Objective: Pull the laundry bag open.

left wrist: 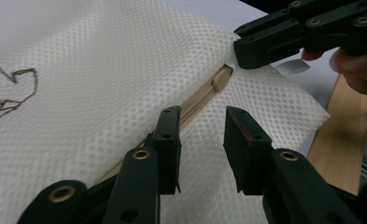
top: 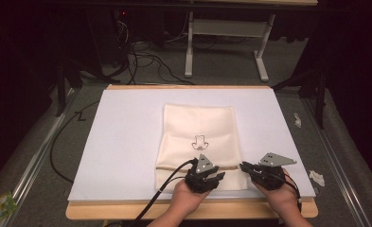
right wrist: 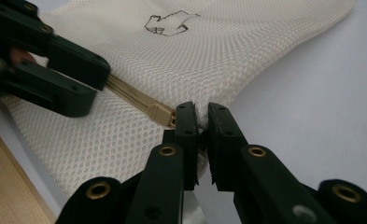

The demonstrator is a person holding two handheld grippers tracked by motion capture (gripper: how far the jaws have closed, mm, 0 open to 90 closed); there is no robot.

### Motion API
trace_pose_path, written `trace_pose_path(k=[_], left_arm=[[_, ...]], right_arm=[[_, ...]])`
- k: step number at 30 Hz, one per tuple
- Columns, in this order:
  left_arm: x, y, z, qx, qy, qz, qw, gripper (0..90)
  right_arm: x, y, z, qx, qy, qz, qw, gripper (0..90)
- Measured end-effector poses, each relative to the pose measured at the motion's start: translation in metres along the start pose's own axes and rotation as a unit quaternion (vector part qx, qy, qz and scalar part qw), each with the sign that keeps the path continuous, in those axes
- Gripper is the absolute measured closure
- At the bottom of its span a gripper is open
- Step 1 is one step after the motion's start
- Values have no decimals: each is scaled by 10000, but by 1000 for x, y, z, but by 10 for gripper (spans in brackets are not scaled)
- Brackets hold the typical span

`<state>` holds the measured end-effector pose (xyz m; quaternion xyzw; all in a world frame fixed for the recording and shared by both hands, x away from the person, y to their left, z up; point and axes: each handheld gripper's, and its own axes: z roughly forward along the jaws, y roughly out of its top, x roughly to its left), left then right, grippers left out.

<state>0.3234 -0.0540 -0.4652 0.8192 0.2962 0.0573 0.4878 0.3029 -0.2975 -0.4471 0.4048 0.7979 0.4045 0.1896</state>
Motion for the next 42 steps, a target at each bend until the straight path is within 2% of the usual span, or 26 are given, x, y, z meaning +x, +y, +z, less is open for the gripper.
trace_pose_path(k=[7, 10, 14, 17, 18, 21, 28, 32, 37, 42], left_arm=[[-8, 5, 18, -101, -94, -81, 9999, 761], [-10, 5, 25, -181, -74, -165, 9997, 775], [-14, 3, 30, -329, -148, -312, 9989, 793], [-19, 3, 31, -431, -119, -210, 9988, 834], [-20, 3, 31, -452, -48, -167, 9988, 846], [-20, 5, 32, -492, -25, -254, 9985, 860], [-20, 6, 36, -489, 29, -278, 9984, 858], [-21, 6, 35, -486, 56, -222, 9986, 870], [-19, 7, 33, -431, 55, -281, 9987, 872], [-18, 8, 29, -438, 147, -337, 9984, 874]], right_arm=[[2, 3, -3, -123, 22, 0, 9999, 847], [3, 3, -3, -145, 42, -15, 9999, 847], [3, 3, -3, -148, 37, -75, 9999, 847], [4, 3, -3, -147, 39, -88, 9998, 847], [4, 3, -3, -145, 39, -85, 9999, 847], [4, 3, -3, -157, 31, -78, 9998, 847], [5, 3, -3, -159, 14, -121, 9998, 846], [5, 3, -3, -172, 11, -130, 9998, 846], [6, 3, -3, -126, -25, -110, 9999, 849], [9, 5, -3, -148, -54, -138, 9998, 855]])
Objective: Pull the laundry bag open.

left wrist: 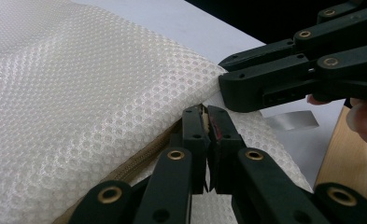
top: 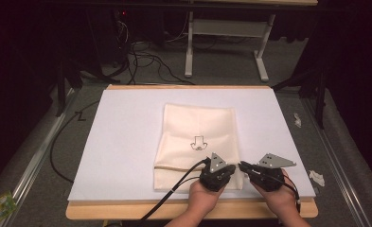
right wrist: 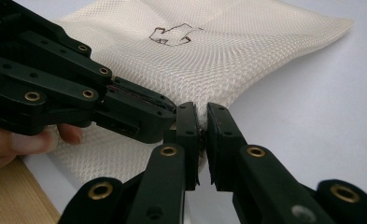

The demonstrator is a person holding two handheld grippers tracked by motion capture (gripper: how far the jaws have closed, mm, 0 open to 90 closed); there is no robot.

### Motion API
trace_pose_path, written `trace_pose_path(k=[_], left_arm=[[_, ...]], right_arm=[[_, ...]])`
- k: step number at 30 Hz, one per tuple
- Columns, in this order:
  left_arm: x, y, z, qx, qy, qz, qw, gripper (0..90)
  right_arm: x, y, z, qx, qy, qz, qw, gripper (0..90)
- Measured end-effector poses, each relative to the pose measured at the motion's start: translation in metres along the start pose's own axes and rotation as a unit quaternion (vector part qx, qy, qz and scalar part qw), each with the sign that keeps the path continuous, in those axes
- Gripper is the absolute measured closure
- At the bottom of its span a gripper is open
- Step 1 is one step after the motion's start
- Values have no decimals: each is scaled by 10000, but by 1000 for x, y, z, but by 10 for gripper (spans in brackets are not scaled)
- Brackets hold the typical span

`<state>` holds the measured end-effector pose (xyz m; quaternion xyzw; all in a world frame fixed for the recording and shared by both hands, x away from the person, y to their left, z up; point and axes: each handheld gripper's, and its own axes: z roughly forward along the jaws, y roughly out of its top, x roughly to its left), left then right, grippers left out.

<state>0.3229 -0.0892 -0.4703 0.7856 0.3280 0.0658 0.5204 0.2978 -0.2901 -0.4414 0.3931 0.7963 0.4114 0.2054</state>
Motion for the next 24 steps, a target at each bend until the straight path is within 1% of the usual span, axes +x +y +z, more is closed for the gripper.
trace_pose_path(k=[1, 2, 3, 4, 8, 9, 10, 11, 12, 13, 15, 17, 18, 20, 22, 23, 24], left_arm=[[4, 0, -1, 25, -124, -118, 9999, 875], [4, 0, -1, 25, -124, -118, 9999, 876], [4, 0, -1, 39, -133, -130, 9998, 876], [3, 0, -2, 68, -108, -88, 9999, 876], [4, 1, -4, 117, -97, -95, 9998, 877], [4, 1, -5, 151, -23, -95, 9998, 877], [9, 0, -7, 164, 76, -97, 9998, 878], [16, -2, -10, 139, 94, -256, 9995, 878], [24, -5, -14, 127, 111, -428, 9989, 877], [29, -8, -19, 99, 171, -489, 9986, 877], [36, -11, -29, 143, 295, -415, 9986, 877], [45, -13, -41, 220, 434, -392, 9980, 876], [51, -14, -48, 254, 545, -396, 9974, 875], [68, -16, -65, 331, 723, -523, 9955, 876], [86, -17, -86, 372, 889, -681, 9930, 875], [94, -17, -98, 396, 982, -736, 9917, 875], [102, -18, -109, 434, 1099, -734, 9903, 875]], right_arm=[[1, 0, 0, -5, -32, -15, 10000, 858], [1, 0, 0, -5, -32, -15, 10000, 858], [0, 0, -1, 6, 22, 31, 10000, 859], [0, 0, 0, 15, 45, 75, 10000, 859], [2, 1, 0, 26, 40, 45, 10000, 863], [2, 1, 0, 32, 45, 35, 10000, 863], [3, 1, 0, 49, -14, 30, 10000, 866], [2, 1, -2, 1, -152, 10, 9999, 867], [-3, 0, -4, -44, -148, 132, 9998, 868], [-9, -1, -7, -88, -123, 268, 9995, 867], [-17, -4, -12, -138, -169, 374, 9991, 866], [-21, -8, -13, -138, -167, 415, 9989, 865], [-22, -8, -13, -135, -185, 431, 9988, 865], [-24, -9, -14, -153, -275, 459, 9984, 865], [-29, -10, -17, -187, -336, 557, 9977, 864], [-32, -11, -18, -202, -379, 589, 9973, 864], [-36, -12, -20, -203, -412, 659, 9968, 864]])
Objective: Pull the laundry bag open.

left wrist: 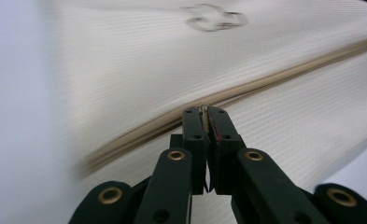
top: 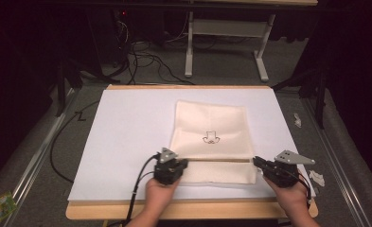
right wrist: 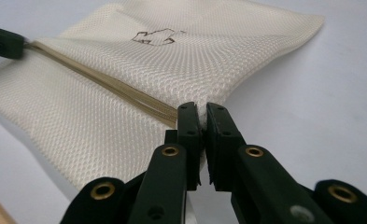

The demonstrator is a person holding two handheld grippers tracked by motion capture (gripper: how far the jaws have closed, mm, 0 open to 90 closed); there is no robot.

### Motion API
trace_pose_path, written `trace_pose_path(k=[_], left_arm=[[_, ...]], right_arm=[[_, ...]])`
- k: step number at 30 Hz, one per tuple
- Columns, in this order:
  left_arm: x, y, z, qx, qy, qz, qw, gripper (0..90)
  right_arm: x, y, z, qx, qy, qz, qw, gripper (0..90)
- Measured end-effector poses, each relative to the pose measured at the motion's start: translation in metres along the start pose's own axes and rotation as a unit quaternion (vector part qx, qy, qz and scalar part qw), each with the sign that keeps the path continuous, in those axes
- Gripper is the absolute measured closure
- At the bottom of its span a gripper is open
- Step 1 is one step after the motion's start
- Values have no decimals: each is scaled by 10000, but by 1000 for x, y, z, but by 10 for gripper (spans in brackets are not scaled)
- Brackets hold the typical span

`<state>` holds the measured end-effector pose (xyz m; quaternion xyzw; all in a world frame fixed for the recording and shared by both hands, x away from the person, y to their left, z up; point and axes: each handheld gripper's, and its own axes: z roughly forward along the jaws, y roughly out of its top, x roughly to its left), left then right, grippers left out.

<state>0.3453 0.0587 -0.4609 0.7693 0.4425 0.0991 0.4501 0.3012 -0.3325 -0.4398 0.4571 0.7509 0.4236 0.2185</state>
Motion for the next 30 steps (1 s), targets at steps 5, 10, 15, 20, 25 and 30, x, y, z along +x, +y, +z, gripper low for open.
trace_pose_path(k=[5, 10, 15, 20, 25, 30], left_arm=[[25, -14, -30, 58, 74, 180, 9998, 875], [25, -19, -34, 54, 40, 331, 9994, 873], [26, -21, -31, 90, -63, 346, 9993, 870], [25, -22, -30, 98, -26, 404, 9991, 866], [25, -23, -29, 135, -23, 460, 9988, 859], [25, -20, -32, 10, -152, 523, 9985, 728]], right_arm=[[-17, -5, -6, 17, 88, 264, 9996, 861], [-5, -3, -1, 122, -155, -52, 9998, 860], [-7, -7, 1, 184, -143, -85, 9997, 854], [-8, -8, 2, 193, -88, -98, 9997, 847], [-8, -9, 3, 227, -64, -86, 9997, 833], [-8, -10, 4, 225, 52, -35, 9997, 750]])
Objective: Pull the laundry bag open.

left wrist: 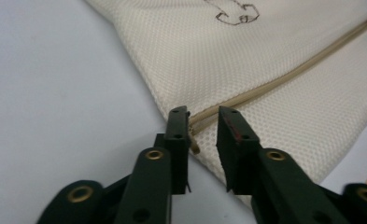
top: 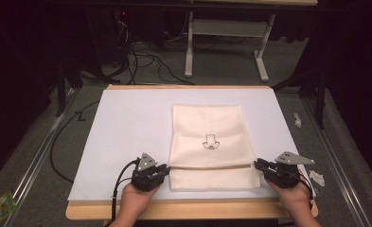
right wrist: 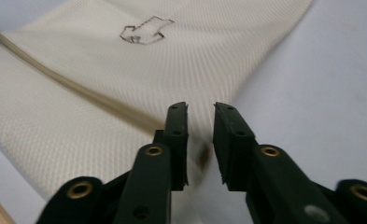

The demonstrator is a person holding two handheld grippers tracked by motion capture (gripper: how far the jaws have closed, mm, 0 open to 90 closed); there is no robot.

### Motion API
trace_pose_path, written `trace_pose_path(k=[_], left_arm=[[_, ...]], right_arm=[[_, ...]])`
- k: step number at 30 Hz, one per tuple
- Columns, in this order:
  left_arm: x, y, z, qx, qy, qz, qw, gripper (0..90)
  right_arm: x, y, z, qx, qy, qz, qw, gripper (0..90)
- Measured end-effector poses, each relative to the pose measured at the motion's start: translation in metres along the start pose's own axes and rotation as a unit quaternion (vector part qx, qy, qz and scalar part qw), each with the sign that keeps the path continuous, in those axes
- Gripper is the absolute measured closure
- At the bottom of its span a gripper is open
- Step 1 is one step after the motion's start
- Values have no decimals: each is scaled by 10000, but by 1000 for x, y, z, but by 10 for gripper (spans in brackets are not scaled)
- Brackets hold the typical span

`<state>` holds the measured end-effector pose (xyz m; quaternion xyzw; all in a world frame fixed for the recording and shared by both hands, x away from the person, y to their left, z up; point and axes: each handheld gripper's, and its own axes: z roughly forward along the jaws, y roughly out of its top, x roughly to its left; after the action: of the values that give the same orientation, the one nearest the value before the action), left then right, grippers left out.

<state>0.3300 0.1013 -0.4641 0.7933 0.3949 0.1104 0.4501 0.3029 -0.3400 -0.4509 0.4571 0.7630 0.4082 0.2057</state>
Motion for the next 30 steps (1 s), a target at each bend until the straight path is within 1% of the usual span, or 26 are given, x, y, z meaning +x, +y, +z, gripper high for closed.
trace_pose_path(k=[2, 4, 6, 7, 8, 9, 10, 11, 12, 13, 14, 15, 16, 17, 19, 20, 21, 23, 25, 28, 30], left_arm=[[2, 3, -5, -179, 5, 31, 9998, 627], [7, 5, -9, -261, 116, 98, 9995, 517], [15, 5, -14, -320, 428, 221, 9983, 426], [24, 4, -19, -332, 738, 294, 9963, 384], [24, 4, -19, -332, 738, 294, 9963, 276], [28, 3, -21, -288, 892, 315, 9951, 276], [35, 2, -24, -224, 1103, 345, 9930, 232], [39, 2, -27, -192, 1194, 359, 9920, 179], [46, 0, -32, -160, 1304, 371, 9906, 158], [51, -1, -37, -149, 1407, 352, 9893, 153], [59, -2, -45, -199, 1521, 294, 9877, 144], [65, -4, -51, -252, 1577, 219, 9869, 132], [70, -5, -57, -319, 1593, 112, 9867, 126], [74, -6, -61, -393, 1601, 2, 9863, 127], [78, -8, -63, -461, 1557, -172, 9866, 128], [79, -8, -61, -453, 1542, -184, 9868, 128], [77, -7, -59, -431, 1538, -152, 9870, 128], [74, -5, -55, -414, 1525, -54, 9874, 128], [71, -3, -54, -419, 1488, 9, 9880, 127], [71, -4, -54, -382, 1475, 49, 9883, 127], [72, -5, -54, -356, 1473, 22, 9885, 130]], right_arm=[[0, 1, -1, -99, 80, 20, 9999, 652], [0, 2, -3, -197, 33, 45, 9998, 531], [-3, 3, -4, -293, -122, 36, 9995, 404], [-6, 3, -6, -310, -217, 86, 9992, 354], [-6, 3, -6, -310, -217, 86, 9992, 354], [-12, 3, -9, -327, -444, 77, 9984, 280], [-15, 2, -10, -297, -551, 88, 9980, 255], [-22, 2, -13, -282, -681, 140, 9972, 224], [-27, 1, -16, -290, -728, 157, 9968, 207], [-34, -1, -20, -322, -805, 239, 9959, 192], [-41, -3, -25, -360, -876, 322, 9950, 181], [-49, -6, -32, -424, -1009, 434, 9930, 170], [-54, -8, -37, -478, -1071, 491, 9919, 167], [-57, -10, -41, -523, -1146, 597, 9902, 167], [-62, -12, -44, -627, -1183, 721, 9884, 166], [-62, -12, -42, -644, -1159, 758, 9883, 164], [-60, -11, -39, -599, -1121, 725, 9892, 164], [-53, -9, -30, -482, -1034, 583, 9918, 162], [-48, -7, -25, -399, -1012, 459, 9930, 162], [-44, -6, -25, -404, -1034, 361, 9932, 163], [-44, -8, -27, -410, -1035, 403, 9930, 164]])
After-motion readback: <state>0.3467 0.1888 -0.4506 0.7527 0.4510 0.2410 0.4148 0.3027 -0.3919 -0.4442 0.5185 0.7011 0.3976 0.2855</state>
